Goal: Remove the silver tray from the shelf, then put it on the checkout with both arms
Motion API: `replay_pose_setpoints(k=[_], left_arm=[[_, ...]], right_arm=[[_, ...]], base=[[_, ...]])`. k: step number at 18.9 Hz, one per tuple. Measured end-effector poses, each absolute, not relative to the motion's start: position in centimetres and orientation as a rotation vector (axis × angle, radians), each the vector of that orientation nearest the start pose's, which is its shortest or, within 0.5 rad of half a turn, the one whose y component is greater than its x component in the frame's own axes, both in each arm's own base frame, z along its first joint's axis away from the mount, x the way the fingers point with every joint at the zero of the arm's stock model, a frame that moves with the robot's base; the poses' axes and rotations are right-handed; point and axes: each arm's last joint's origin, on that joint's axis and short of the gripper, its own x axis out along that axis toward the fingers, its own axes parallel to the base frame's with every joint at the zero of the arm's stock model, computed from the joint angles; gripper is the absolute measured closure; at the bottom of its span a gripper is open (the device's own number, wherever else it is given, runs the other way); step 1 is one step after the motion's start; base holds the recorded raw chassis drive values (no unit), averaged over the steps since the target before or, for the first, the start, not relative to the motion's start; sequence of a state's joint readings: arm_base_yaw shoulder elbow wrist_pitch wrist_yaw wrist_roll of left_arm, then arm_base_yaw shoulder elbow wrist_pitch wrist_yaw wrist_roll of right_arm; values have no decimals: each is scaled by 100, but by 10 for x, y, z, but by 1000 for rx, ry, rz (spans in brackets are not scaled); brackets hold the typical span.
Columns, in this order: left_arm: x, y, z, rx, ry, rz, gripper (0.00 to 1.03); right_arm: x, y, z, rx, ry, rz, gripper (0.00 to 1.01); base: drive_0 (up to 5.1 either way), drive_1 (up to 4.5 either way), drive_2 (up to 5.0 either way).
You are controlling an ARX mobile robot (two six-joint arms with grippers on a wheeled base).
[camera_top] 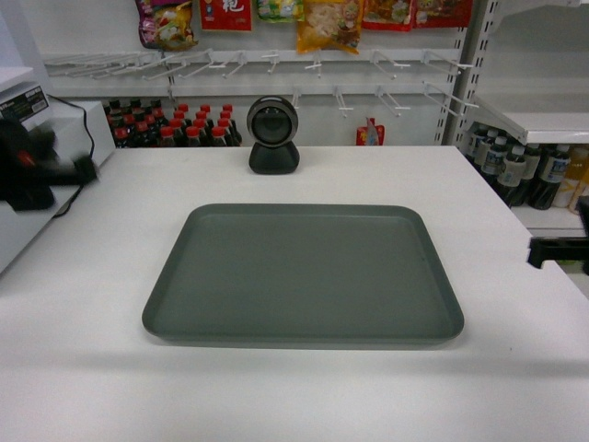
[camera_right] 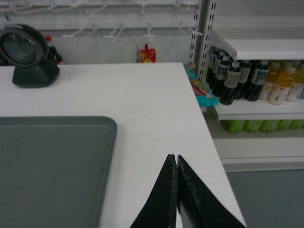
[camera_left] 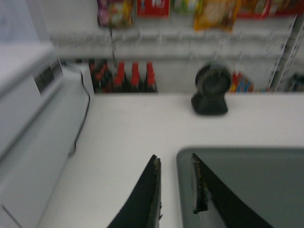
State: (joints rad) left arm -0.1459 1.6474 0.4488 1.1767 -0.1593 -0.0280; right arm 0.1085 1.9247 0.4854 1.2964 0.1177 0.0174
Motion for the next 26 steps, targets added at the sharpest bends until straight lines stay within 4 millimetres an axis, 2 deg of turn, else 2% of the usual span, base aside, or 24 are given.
replay_pose_setpoints(k=[1, 2, 3, 5, 7, 9, 11, 13, 16, 18, 26], left_arm=[[276, -36, 164, -26, -5, 11, 86], [263, -31, 177, -28, -63, 2, 98], [250, -28, 172, -22, -39, -6, 101], [229, -21, 154, -11, 56, 3, 102], [211, -15, 165, -18, -5, 5, 102], [194, -11, 161, -16, 24, -1, 102], [181, 0, 162, -17, 20, 12, 102], [170, 1, 163, -17, 12, 6, 102], [155, 0, 163, -17, 13, 4, 102], [153, 0, 164, -17, 7, 5, 102], [144, 0, 163, -17, 14, 5, 102]], right_arm=[[293, 28, 105, -3, 140, -9, 99], [277, 25, 106, -4, 154, -1, 98], [261, 22, 105, -8, 184, 3, 98], [240, 16, 116, -4, 154, -5, 98], [221, 12, 129, 1, 93, 4, 98], [203, 0, 139, 6, 39, -4, 98], [188, -1, 146, 7, 18, -9, 98], [176, -1, 148, 7, 29, -7, 98], [161, -1, 159, 7, 30, -6, 98], [157, -1, 164, 7, 4, -6, 98], [148, -1, 163, 7, 14, -6, 98]], base=[[0, 0, 0], [0, 0, 0], [0, 0, 0], [0, 0, 0], [0, 0, 0], [0, 0, 0], [0, 0, 0], [0, 0, 0], [0, 0, 0], [0, 0, 0], [0, 0, 0]])
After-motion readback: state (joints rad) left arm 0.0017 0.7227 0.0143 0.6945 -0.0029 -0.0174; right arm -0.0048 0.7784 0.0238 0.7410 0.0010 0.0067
